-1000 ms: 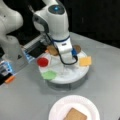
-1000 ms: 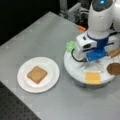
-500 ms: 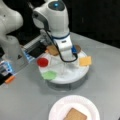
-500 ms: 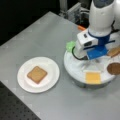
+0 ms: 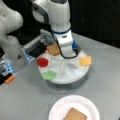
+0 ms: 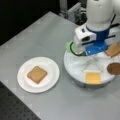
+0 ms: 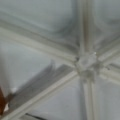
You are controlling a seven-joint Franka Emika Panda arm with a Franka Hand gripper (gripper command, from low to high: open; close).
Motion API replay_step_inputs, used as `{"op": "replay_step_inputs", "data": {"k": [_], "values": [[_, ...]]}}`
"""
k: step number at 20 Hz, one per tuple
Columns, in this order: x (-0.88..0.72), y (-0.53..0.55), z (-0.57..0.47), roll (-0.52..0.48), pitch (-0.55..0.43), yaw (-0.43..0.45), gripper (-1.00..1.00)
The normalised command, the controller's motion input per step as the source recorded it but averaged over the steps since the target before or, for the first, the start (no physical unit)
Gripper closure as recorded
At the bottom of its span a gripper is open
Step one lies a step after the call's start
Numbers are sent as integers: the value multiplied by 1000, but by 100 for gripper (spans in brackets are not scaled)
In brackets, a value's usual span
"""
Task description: Ingredient selection for cheeseburger or sandwich
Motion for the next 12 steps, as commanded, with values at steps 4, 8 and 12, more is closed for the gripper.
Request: {"op": "replay_step_inputs", "data": {"k": [4, 8, 12], "values": [[199, -130, 201, 21, 105, -207, -100], [131, -132, 59, 152, 209, -328, -100], [46, -123, 69, 306, 298, -555, -100]]}}
